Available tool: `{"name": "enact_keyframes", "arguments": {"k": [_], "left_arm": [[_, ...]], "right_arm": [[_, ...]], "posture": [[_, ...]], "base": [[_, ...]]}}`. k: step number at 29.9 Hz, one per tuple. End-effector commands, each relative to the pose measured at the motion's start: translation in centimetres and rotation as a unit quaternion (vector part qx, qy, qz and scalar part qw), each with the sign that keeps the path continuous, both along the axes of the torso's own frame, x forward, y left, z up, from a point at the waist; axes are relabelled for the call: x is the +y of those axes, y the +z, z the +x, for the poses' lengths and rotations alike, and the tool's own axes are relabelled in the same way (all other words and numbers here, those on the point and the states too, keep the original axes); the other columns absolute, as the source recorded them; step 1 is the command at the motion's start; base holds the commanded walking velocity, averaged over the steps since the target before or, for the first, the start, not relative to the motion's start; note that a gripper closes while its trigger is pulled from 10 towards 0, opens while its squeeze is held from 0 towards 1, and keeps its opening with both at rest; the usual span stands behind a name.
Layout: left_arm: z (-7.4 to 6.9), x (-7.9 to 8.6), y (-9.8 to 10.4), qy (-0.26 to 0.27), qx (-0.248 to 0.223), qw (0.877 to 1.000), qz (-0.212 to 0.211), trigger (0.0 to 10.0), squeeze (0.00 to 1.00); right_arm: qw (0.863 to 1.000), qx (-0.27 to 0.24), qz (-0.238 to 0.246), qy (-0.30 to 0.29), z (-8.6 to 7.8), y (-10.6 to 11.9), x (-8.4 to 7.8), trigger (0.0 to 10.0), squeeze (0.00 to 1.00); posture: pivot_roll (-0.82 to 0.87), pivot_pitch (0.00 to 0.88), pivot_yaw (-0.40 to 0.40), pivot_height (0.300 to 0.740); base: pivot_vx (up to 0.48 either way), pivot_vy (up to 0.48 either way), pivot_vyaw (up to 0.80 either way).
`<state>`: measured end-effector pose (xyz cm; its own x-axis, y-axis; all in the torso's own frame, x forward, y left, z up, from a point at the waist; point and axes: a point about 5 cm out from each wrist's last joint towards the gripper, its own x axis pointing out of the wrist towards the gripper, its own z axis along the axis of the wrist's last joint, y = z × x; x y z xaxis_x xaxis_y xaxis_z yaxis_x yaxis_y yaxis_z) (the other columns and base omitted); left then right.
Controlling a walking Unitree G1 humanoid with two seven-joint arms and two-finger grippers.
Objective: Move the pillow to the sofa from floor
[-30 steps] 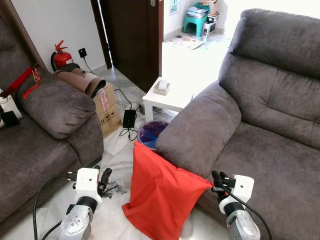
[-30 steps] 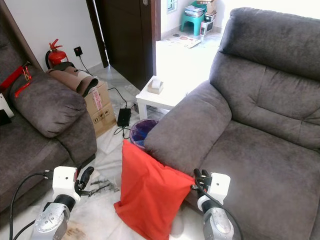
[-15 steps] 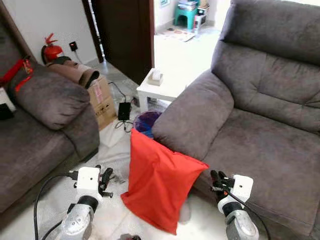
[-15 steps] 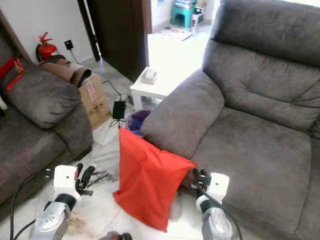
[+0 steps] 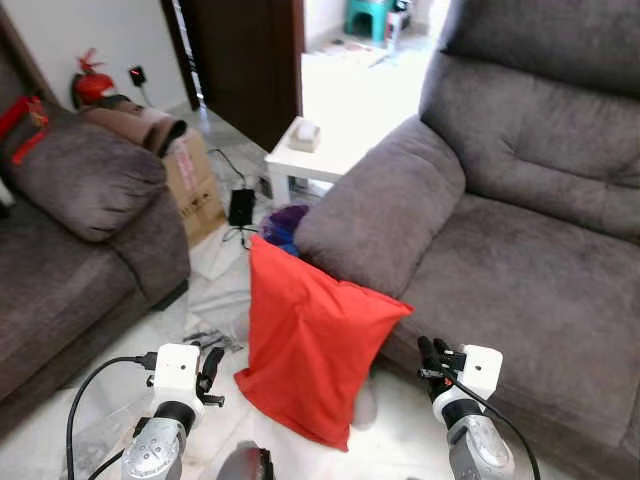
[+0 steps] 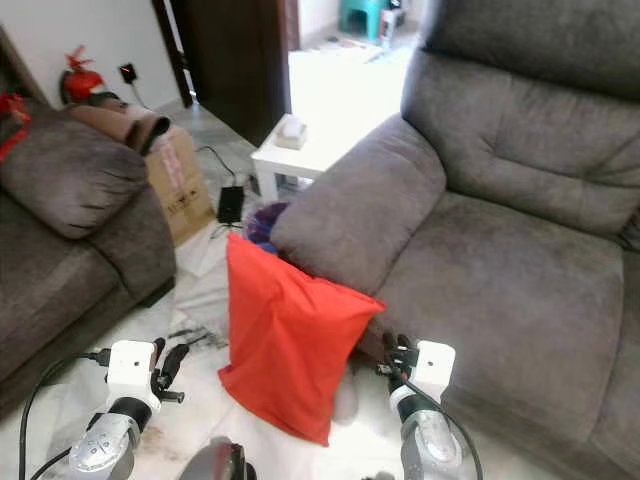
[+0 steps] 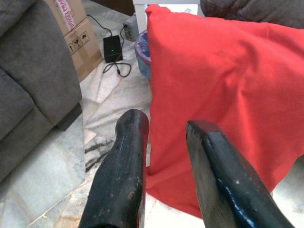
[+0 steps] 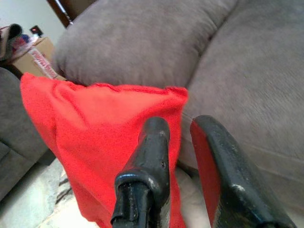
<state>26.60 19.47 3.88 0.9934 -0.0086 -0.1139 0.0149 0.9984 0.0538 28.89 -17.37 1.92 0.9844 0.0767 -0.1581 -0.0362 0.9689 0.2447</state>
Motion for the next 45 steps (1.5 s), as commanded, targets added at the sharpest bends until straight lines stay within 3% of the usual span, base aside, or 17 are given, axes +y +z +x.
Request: {"name": "enact_keyframes", "arguments": {"k": [1, 26, 45], "left_arm": [[-0.2, 0.4, -0.1, 0.005, 0.001, 1.0, 0.006, 10.0, 0.0], [0.3, 0.5, 0.5, 0.008, -0.011, 1.0, 0.004, 10.0, 0.0], [0.8, 0.7, 1.2, 0.015, -0.026, 1.0, 0.005, 10.0, 0.0]], "right_arm": [[1.0, 0.005, 0.006, 0.0, -0.2, -0.3, 0.2, 10.0, 0.0], [1.0, 0.007, 0.013, 0.011, -0.4, -0.4, 0.4, 10.0, 0.0], [1.0, 0.0, -0.001, 0.005, -0.3, -0.2, 0.2, 10.0, 0.0]], "posture": [[-0.02, 0.15, 0.051, 0.637], [-0.02, 0.147, 0.048, 0.637], [-0.02, 0.148, 0.051, 0.637]], "base": [[0.0, 0.0, 0.0], [0.0, 0.0, 0.0], [0.266, 0.0, 0.0]]}}
